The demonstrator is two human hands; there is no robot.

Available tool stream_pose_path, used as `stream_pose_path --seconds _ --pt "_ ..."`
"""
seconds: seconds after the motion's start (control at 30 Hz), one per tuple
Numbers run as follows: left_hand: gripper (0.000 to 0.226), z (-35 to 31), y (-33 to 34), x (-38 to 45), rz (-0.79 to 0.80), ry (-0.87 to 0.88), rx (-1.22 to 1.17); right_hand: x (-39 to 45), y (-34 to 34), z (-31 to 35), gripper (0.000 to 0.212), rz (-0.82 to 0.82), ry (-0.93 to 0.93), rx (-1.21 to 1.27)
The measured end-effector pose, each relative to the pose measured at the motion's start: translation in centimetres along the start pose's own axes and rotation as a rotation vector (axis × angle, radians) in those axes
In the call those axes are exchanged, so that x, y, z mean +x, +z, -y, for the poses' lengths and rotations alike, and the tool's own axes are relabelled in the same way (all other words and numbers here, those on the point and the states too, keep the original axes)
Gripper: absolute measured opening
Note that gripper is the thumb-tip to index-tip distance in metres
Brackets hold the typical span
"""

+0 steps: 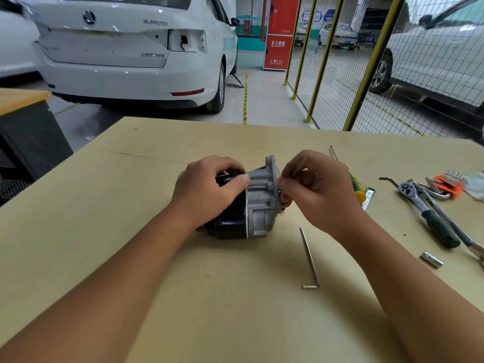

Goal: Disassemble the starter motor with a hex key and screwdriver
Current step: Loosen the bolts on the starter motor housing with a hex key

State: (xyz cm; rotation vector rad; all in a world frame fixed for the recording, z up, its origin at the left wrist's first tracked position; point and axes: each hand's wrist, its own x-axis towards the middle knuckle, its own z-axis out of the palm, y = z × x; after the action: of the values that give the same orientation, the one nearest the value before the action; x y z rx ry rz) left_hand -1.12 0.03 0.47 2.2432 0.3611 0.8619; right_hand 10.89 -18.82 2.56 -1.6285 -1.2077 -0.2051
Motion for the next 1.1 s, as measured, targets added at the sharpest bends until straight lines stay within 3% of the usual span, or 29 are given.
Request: stream_pose_path --seconds 0.23,0.47,0.63,0.73,0.97,1.1 --pt "0.022 -0.1 -0.1 -0.1 0.013 -0.001 0.014 -0.6 0.1 0.2 0.003 0.023 -0.035 0.033" --pt "0.024 -0.2 0.0 -0.1 0.006 -0.008 0.025 -0.4 0.4 0.3 0.032 0.01 -0.022 0.124" --pt "0.021 -0.2 0.2 -0.1 -0.016 -0.02 0.049 0.6 0.4 0.3 0.021 -0.015 0.005 0.15" --pt "0.021 -0.3 0.3 -0.1 -0.018 -0.023 0.053 0.8 0.3 0.4 0.027 0.002 0.028 0.171" --pt "0.022 -0.3 0.4 -0.1 -0.028 -0.027 0.066 0.6 -0.3 0.6 0.031 0.104 -0.16 -0.023" --pt "0.021 -0.2 0.3 -0.1 -0.025 -0.019 0.063 0.1 -0.7 0.8 0.023 0.127 -0.178 0.006"
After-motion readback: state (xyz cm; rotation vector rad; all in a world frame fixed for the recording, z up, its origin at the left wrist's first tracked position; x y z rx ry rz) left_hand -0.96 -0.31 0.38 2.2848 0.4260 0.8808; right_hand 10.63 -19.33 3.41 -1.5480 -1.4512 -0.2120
